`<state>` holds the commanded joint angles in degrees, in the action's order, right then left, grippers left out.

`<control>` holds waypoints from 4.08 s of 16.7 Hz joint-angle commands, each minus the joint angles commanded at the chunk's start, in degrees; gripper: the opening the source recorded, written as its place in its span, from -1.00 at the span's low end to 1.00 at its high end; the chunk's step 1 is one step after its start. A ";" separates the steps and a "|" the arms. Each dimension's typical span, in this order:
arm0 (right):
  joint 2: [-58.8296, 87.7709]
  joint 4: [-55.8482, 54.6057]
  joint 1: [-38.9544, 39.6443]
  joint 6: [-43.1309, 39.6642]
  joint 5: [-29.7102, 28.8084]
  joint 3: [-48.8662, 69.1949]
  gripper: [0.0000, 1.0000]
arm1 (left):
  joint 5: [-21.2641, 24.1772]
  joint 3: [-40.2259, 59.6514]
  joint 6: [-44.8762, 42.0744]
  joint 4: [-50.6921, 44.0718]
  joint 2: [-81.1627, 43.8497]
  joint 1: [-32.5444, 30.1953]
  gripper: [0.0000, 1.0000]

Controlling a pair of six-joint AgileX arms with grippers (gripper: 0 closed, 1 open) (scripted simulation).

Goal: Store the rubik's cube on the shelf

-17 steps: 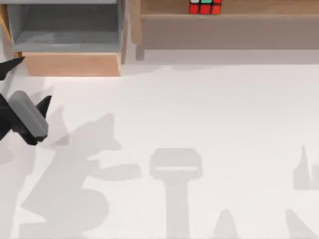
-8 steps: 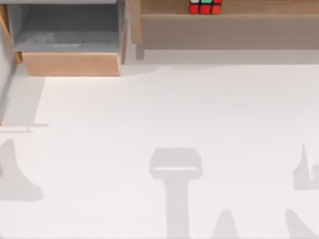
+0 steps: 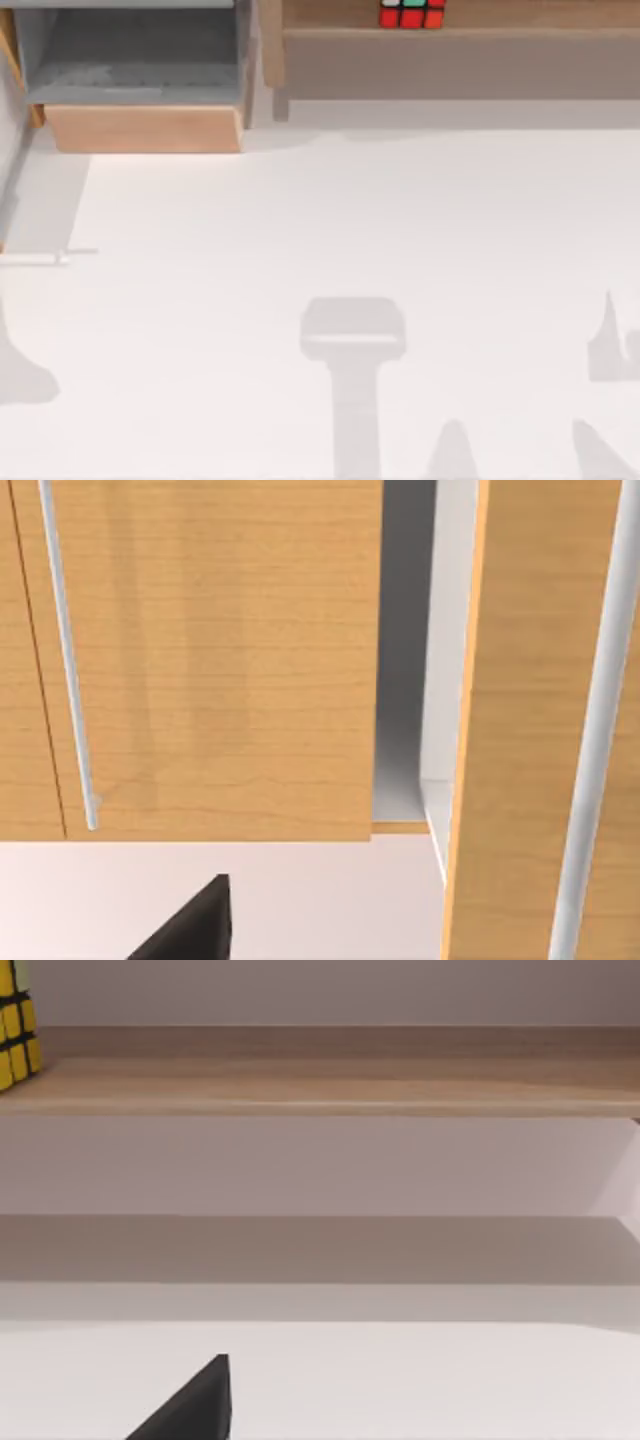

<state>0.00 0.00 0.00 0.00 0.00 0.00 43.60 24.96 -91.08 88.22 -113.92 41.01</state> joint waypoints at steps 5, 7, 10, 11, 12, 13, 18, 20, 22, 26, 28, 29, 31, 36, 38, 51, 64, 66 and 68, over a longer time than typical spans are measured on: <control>0.00 0.00 0.00 0.00 0.00 0.00 1.00 | -2.82 3.79 -0.01 -2.12 -1.61 -2.67 1.00; 0.00 0.00 0.00 0.00 0.00 0.00 1.00 | -3.40 4.59 0.00 -2.57 -1.95 -3.26 1.00; 0.00 0.00 0.00 0.00 0.00 0.00 1.00 | -3.40 4.59 0.00 -2.57 -1.95 -3.26 1.00; 0.00 0.00 0.00 0.00 0.00 0.00 1.00 | -3.40 4.59 0.00 -2.57 -1.95 -3.26 0.85; 0.00 0.00 0.00 0.00 0.00 0.00 1.00 | -3.40 4.59 0.00 -2.57 -1.95 -3.26 0.70; 0.00 0.00 0.00 0.00 0.00 0.00 1.00 | -3.40 4.59 0.00 -2.57 -1.95 -3.26 0.55; 0.00 0.00 0.00 0.00 0.00 0.00 1.00 | -3.40 4.59 0.00 -2.57 -1.95 -3.26 -0.21; 0.00 0.00 0.00 0.00 0.00 0.00 1.00 | -3.40 4.59 0.00 -2.57 -1.95 -3.26 -0.51; 0.00 0.00 0.00 0.00 0.00 0.00 1.00 | -3.40 4.59 0.00 -2.57 -1.95 -3.26 -0.81; 0.00 0.00 0.00 0.00 0.00 0.00 1.00 | -3.40 4.59 0.00 -2.57 -1.95 -3.26 -1.00; 0.00 0.00 0.00 0.00 0.00 0.00 1.00 | -3.40 4.59 0.00 -2.57 -1.95 -3.26 -1.00; 0.00 0.00 0.00 0.00 0.00 0.00 1.00 | -3.40 4.59 0.00 -2.57 -1.95 -3.26 -1.00; 0.00 0.00 0.00 0.00 0.00 0.00 1.00 | -3.40 4.59 0.00 -2.57 -1.95 -3.26 -1.00; 0.00 0.00 0.00 0.00 0.00 0.00 1.00 | -5.58 8.50 0.43 -5.42 -4.31 -5.44 -1.00; 0.00 0.00 0.00 0.00 0.00 0.00 1.00 | -7.62 12.60 0.45 -7.51 -5.82 -7.51 -1.00; 0.00 0.00 0.00 0.00 0.00 0.00 1.00 | -13.34 26.26 0.53 -14.89 -11.95 -12.84 -1.00; 0.00 0.00 0.00 0.00 0.00 0.00 1.00 | -16.72 38.02 1.04 -21.79 -17.43 -16.34 -1.00; 0.00 0.00 0.00 0.00 0.00 0.00 1.00 | -17.72 42.05 0.98 -23.97 -19.30 -17.32 -1.00; 0.00 0.00 0.00 0.00 0.00 0.00 1.00 | -18.57 45.36 1.02 -25.75 -20.73 -18.10 -1.00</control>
<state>0.00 0.00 0.00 0.00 0.00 0.00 25.03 70.32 -90.07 62.47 -134.65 22.91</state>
